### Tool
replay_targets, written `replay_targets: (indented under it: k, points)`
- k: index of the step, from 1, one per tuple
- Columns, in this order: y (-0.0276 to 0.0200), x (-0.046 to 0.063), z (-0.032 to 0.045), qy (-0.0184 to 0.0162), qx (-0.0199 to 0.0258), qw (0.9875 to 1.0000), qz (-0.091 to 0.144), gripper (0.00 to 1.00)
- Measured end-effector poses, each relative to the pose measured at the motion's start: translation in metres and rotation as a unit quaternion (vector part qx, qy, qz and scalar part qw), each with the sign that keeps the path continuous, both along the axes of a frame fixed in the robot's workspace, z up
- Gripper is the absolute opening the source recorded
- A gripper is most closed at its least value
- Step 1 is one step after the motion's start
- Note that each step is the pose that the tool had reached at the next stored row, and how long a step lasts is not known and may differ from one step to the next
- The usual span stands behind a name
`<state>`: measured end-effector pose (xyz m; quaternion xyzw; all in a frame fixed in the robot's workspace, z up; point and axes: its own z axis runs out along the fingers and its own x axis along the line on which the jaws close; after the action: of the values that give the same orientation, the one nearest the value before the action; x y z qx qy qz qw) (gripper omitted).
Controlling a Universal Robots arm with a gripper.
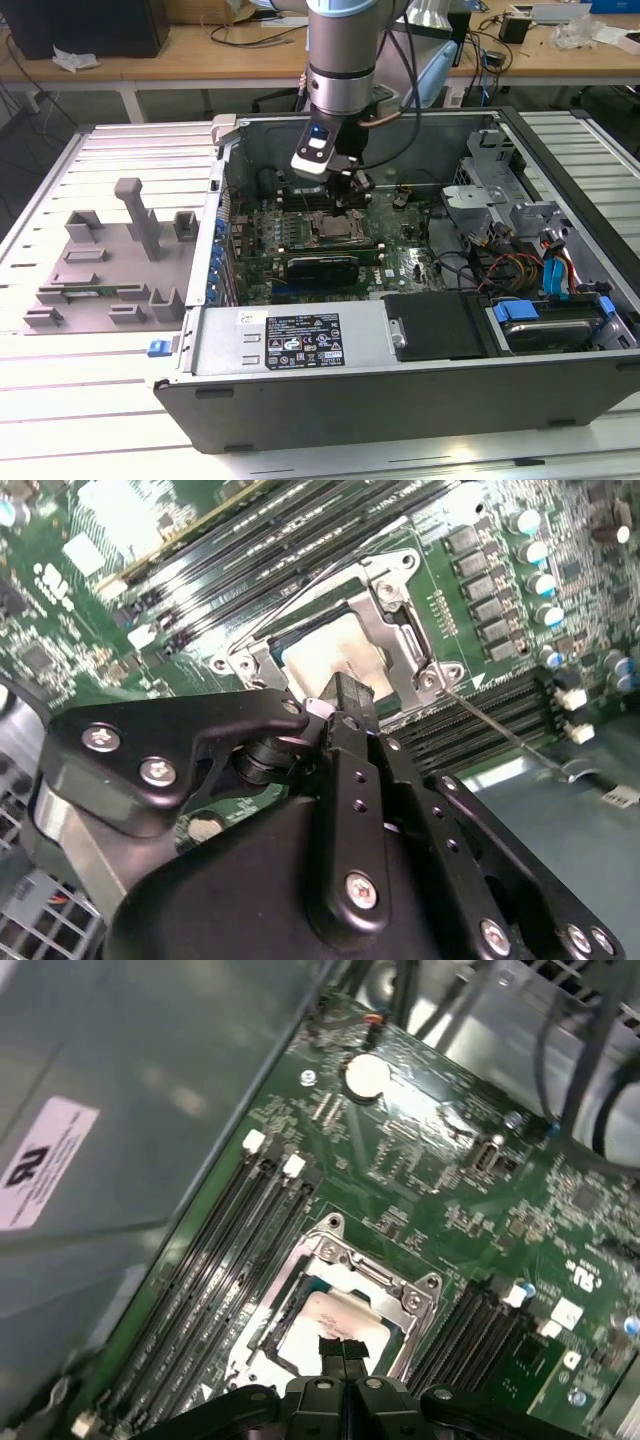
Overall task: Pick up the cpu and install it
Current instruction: 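Close the cpu cover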
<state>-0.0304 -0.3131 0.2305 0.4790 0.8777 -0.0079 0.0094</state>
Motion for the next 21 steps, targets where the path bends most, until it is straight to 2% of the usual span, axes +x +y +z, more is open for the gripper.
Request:
replay_targets:
  k: [2,5,8,10,11,13,15,16,17,19,21]
  points:
    - [0.0,0.0,0.0,0.0,0.0,0.9998,0.02,0.11]
    - [0.0,0.0,0.0,0.0,0.0,0.9981,0.061,0.11]
    - [0.0,0.0,0.0,0.0,0.0,0.9954,0.096,0.11]
    - [0.0,0.0,0.0,0.0,0.0,0.993,0.118,0.11]
    - [0.0,0.0,0.0,0.0,0.0,0.9908,0.135,0.11]
    - [0.0,0.0,0.0,0.0,0.0,0.9877,0.157,0.11]
    - [0.0,0.0,0.0,0.0,0.0,0.9813,0.192,0.11]
    - [0.0,0.0,0.0,0.0,0.0,0.9787,0.205,0.11]
    - [0.0,0.0,0.0,0.0,0.0,0.9769,0.214,0.11]
    - [0.0,0.0,-0.0002,0.0,0.0,0.9697,0.244,0.11]
    - [0.0,0.0,-0.0005,0.0,0.0,0.9649,0.263,0.11]
